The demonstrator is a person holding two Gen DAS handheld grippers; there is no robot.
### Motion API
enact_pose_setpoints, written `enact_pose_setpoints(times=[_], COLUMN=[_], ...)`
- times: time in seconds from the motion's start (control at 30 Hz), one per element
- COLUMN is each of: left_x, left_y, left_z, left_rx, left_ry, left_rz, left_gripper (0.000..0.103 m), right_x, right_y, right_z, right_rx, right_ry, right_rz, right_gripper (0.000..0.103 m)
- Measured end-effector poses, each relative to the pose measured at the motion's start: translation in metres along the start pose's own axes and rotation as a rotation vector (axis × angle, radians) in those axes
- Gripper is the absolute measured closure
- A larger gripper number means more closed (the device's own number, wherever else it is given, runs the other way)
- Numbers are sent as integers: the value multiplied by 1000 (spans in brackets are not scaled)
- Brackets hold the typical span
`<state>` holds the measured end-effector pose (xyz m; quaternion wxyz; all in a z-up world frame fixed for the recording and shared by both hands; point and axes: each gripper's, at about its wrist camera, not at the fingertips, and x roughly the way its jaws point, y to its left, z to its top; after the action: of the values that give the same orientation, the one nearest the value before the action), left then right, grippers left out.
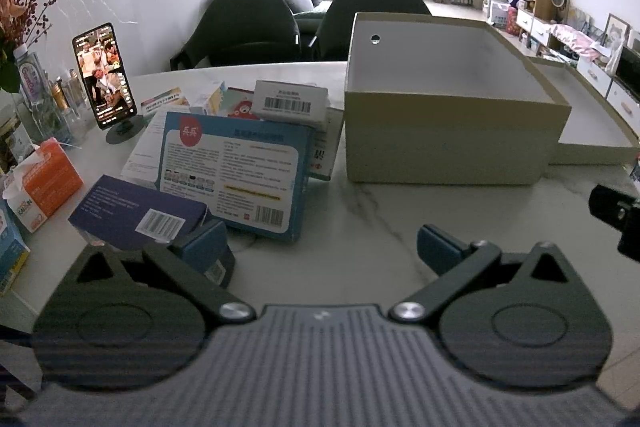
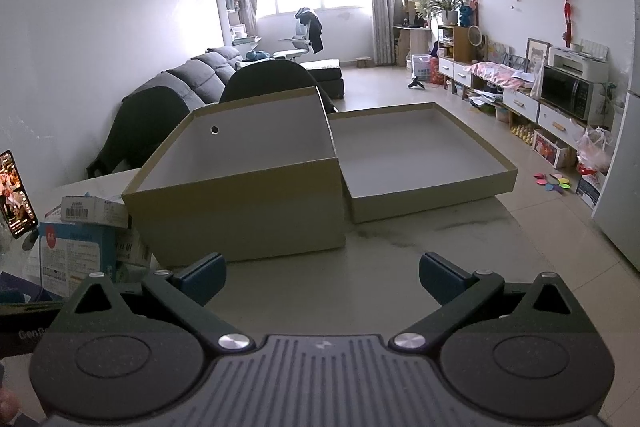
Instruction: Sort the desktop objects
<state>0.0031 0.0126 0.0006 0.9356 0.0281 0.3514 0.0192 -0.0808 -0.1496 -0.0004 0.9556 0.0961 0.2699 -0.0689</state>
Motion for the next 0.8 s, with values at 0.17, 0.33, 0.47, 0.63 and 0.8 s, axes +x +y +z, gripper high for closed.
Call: enact_pose_setpoints(times=[0.17, 0.33, 0.47, 0.63, 0.8], left_x=[0, 1, 2, 3, 3], left_y=[2, 5, 8, 13, 20], left_z=[0, 0, 0, 0, 0], left_rx=[-4, -9, -16, -28, -50], left_ry=[2, 2, 3, 5, 6], left_rz=[2, 6, 7, 9, 14], left_gripper=[0, 0, 0, 0, 0], right_x=[9, 17, 17, 19, 17], right_y=[11, 21, 24, 29, 28], right_z=[3, 5, 5, 7, 8], right_rx=[-4, -13, -21, -30, -32], right_ry=[6, 12, 15, 16, 19], right_rz=[-4, -6, -4, -6, -9], right_gripper=[0, 0, 0, 0, 0])
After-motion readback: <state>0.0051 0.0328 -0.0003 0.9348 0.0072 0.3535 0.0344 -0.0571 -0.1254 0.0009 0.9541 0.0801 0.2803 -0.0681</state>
